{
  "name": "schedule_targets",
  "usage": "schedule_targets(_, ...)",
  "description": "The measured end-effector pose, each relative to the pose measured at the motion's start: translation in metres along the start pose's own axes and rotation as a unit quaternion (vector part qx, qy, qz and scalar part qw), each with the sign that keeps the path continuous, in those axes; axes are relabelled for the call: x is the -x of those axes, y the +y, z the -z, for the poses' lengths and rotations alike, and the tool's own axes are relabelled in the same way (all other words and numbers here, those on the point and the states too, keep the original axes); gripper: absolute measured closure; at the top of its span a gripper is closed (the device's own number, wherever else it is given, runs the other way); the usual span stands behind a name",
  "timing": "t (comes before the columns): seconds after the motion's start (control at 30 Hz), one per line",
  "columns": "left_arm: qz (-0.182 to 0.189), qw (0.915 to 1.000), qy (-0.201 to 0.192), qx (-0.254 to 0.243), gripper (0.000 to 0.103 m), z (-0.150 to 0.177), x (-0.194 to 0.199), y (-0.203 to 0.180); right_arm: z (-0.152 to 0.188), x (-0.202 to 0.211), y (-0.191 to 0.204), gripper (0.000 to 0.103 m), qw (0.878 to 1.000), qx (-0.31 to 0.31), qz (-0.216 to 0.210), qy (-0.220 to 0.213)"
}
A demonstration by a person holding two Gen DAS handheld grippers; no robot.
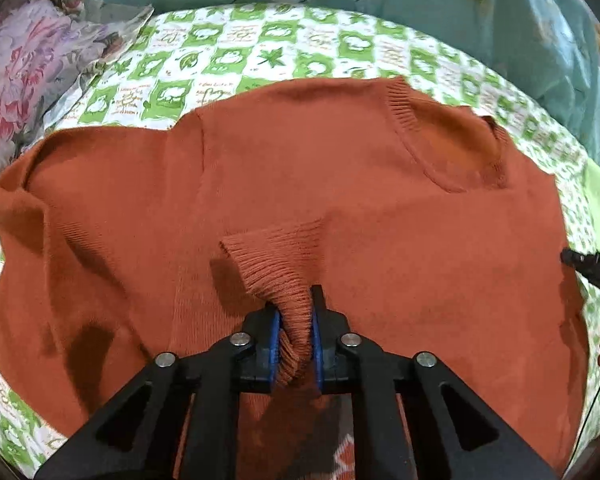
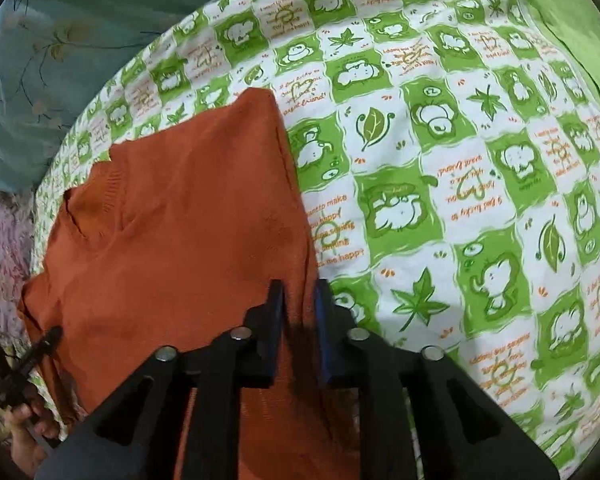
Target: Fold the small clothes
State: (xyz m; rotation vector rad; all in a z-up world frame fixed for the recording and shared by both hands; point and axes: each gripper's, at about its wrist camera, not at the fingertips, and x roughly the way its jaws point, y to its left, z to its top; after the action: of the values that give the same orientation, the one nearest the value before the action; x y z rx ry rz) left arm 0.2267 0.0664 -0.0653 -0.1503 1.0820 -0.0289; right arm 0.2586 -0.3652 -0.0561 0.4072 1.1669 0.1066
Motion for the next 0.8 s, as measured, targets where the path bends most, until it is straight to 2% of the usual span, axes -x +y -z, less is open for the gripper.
schedule_targets(0.07, 0.016, 0.9998, -0.005, -0.003, 0.08, 0.005, 0.019, 0.005, 0.008, 0.016, 0.005, 0.066, 1.0, -0.009, -0.023, -0.018)
schedule_targets(0.1, 0.023, 0.9997, -0.009, 0.0, 0.079, 0.008, 0.028, 0.009, 0.012, 0.026, 0.007, 0.056, 0.999, -0.007, -0.032, -0.027)
schedule_targets(0.13, 0.029, 0.9995, -0.012, 0.004, 0.078, 0.011, 0.037, 0.013, 0.017, 0.034, 0.011, 0.053, 0.999, -0.003, -0.042, -0.034)
schedule_targets(0.2, 0.04, 0.999, -0.019, 0.012, 0.076, 0.019, 0.054, 0.024, 0.033, 0.048, 0.028, 0.052, 0.997, 0.018, -0.066, -0.039)
schedule_targets(0.3, 0.043, 0.9985, -0.027, 0.018, 0.068, 0.039, 0.078, 0.042, 0.055, 0.056, 0.048, 0.052, 0.995, 0.036, -0.088, -0.031)
schedule_targets(0.47, 0.051, 0.9985, -0.015, 0.015, 0.059, 0.066, 0.095, 0.054, 0.097, 0.052, 0.083, 0.052, 0.992, 0.054, -0.113, 0.006)
schedule_targets(0.53, 0.054, 0.9985, -0.004, 0.01, 0.044, 0.076, 0.097, 0.054, 0.112, 0.049, 0.092, 0.052, 0.991, 0.059, -0.12, 0.02)
schedule_targets(0.6, 0.055, 0.9984, 0.006, 0.008, 0.034, 0.083, 0.096, 0.052, 0.122, 0.047, 0.103, 0.052, 0.989, 0.068, -0.125, 0.029)
schedule_targets(0.63, 0.045, 0.9989, 0.012, 0.008, 0.031, 0.085, 0.095, 0.05, 0.124, 0.045, 0.108, 0.052, 0.989, 0.071, -0.126, 0.032)
schedule_targets(0.7, 0.026, 0.9993, 0.017, 0.019, 0.031, 0.088, 0.092, 0.051, 0.132, 0.045, 0.118, 0.052, 0.988, 0.08, -0.129, 0.038)
schedule_targets(0.8, 0.03, 0.998, 0.019, 0.051, 0.031, 0.092, 0.091, 0.06, 0.139, 0.048, 0.126, 0.052, 0.986, 0.088, -0.134, 0.04)
